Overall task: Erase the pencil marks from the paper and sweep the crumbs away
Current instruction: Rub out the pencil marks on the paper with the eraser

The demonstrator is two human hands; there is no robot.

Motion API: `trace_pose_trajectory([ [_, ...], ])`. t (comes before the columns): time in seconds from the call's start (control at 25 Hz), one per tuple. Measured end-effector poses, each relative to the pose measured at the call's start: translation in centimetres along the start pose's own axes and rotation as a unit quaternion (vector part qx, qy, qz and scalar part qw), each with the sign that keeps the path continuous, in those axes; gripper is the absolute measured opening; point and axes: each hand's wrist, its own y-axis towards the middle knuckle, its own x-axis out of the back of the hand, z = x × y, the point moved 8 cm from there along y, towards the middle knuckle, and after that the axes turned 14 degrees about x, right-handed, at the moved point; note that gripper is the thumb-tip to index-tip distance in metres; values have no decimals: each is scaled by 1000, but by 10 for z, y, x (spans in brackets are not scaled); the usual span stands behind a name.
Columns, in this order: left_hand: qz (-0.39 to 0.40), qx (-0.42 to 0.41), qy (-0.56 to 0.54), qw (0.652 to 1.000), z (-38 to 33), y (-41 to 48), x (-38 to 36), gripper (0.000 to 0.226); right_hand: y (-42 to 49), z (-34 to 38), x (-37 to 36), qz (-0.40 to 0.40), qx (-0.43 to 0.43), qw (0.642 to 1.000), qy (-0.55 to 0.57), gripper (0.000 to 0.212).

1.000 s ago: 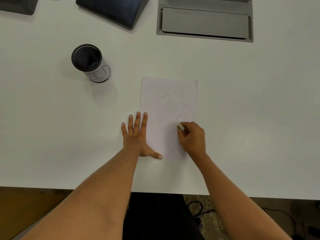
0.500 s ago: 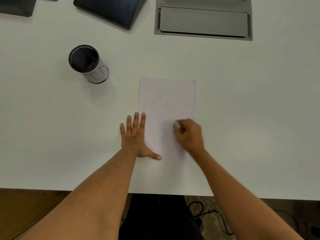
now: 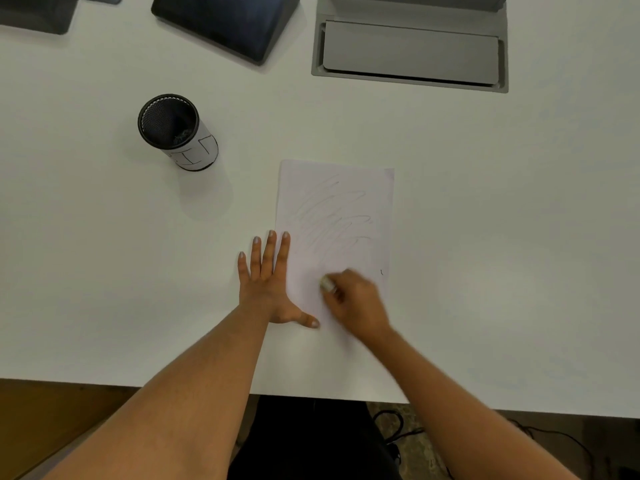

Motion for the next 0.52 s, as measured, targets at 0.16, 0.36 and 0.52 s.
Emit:
trace_pose_trajectory([
  [0.16, -1, -3, 1, 1000, -1, 0, 1, 171, 16, -28, 21, -10, 6, 1000, -26, 7],
  [0.36, 0, 0, -1, 1000, -1, -2, 1, 171, 21, -36, 40, -96, -59, 993, -44, 7],
  [0.52, 5, 7, 8, 1000, -1, -1, 2, 168, -6, 9, -16, 27, 61, 998, -7, 11],
])
